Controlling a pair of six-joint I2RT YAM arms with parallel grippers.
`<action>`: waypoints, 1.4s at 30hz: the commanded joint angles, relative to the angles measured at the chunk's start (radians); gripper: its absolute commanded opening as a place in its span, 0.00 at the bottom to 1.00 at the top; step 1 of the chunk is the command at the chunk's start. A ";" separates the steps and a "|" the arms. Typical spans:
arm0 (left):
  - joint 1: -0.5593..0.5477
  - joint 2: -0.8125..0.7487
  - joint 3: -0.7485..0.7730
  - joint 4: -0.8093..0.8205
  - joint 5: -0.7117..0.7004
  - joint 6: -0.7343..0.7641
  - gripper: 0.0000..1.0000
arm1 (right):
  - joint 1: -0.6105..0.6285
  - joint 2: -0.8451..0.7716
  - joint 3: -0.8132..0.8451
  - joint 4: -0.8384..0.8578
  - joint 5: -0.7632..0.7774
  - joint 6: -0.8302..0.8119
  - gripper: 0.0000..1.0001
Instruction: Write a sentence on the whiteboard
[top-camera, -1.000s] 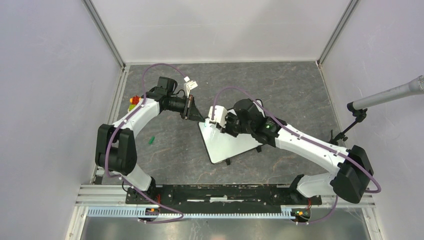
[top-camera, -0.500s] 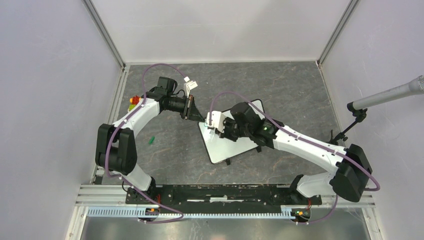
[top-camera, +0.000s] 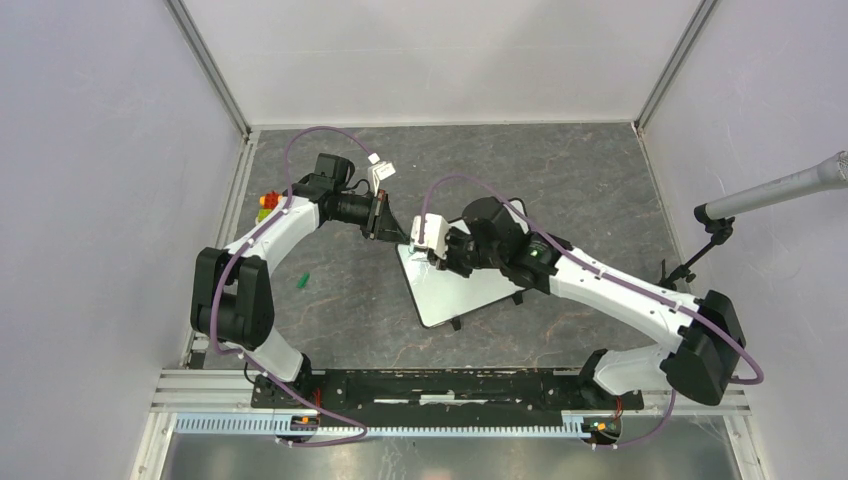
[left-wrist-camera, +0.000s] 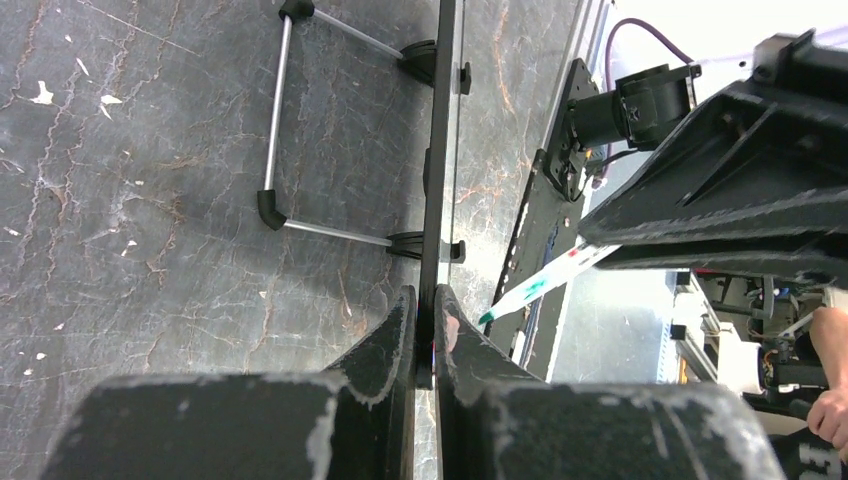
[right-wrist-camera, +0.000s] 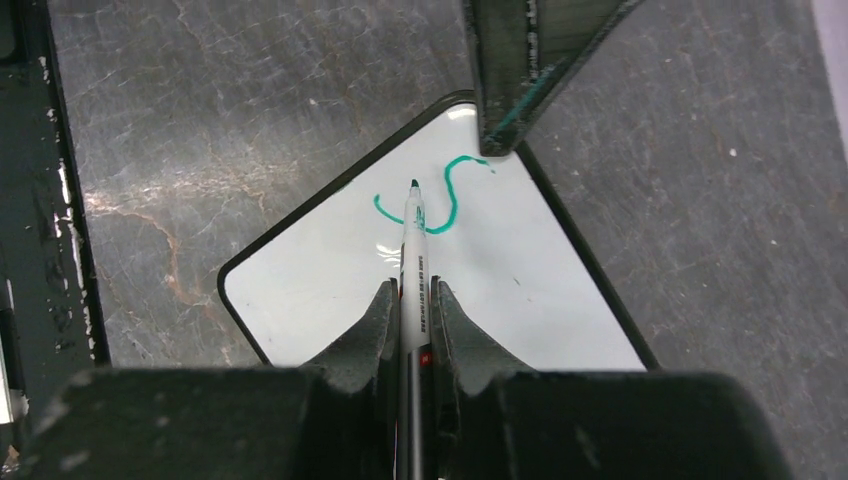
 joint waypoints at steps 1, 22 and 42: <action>-0.001 0.006 0.029 0.017 -0.009 0.063 0.03 | -0.032 -0.051 0.005 0.039 0.019 0.015 0.00; -0.002 0.007 0.025 0.017 -0.015 0.068 0.02 | -0.056 -0.036 -0.030 0.023 0.034 0.008 0.00; -0.001 0.013 0.027 0.013 -0.016 0.065 0.03 | -0.108 -0.056 -0.043 -0.027 0.099 -0.014 0.00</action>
